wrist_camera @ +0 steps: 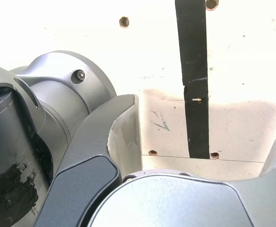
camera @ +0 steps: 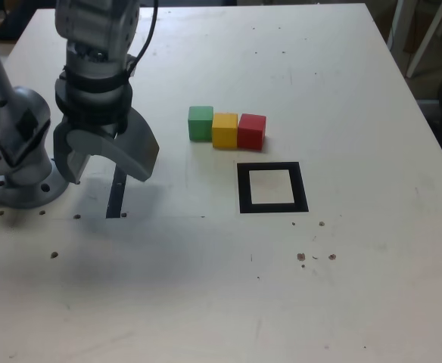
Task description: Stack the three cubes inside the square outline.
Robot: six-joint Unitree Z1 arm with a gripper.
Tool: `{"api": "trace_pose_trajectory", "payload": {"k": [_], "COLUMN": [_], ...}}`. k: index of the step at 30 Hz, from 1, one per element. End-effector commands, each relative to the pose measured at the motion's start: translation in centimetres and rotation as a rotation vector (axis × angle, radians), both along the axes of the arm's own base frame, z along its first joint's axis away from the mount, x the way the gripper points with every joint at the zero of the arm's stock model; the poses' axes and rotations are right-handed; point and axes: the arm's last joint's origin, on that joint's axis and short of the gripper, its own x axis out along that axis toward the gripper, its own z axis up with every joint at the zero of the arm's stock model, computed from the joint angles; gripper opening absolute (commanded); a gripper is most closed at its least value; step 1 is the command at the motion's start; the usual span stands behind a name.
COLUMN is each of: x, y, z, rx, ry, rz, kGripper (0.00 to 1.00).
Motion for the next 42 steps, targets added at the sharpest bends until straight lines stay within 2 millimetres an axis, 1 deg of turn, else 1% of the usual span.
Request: {"api": "trace_pose_trajectory", "payload": {"k": [1, 15, 22, 27, 34, 42], "x": [0.0, -0.2, -0.1, 0.2, 0.7, 3.2], "y": [0.0, 0.1, 0.1, 0.3, 0.4, 0.2], "z": [0.0, -0.1, 0.3, 1.4, 2.7, 5.0], "rx": [-0.002, 0.001, 0.004, -0.007, -0.009, 0.021], "ry": [-0.001, 0.006, 0.002, -0.026, -0.063, -0.089], "rz": [0.005, 0.006, 0.017, -0.019, -0.089, -0.13], "kGripper": [0.99, 0.99, 0.99, 0.97, 0.97, 0.97]}}
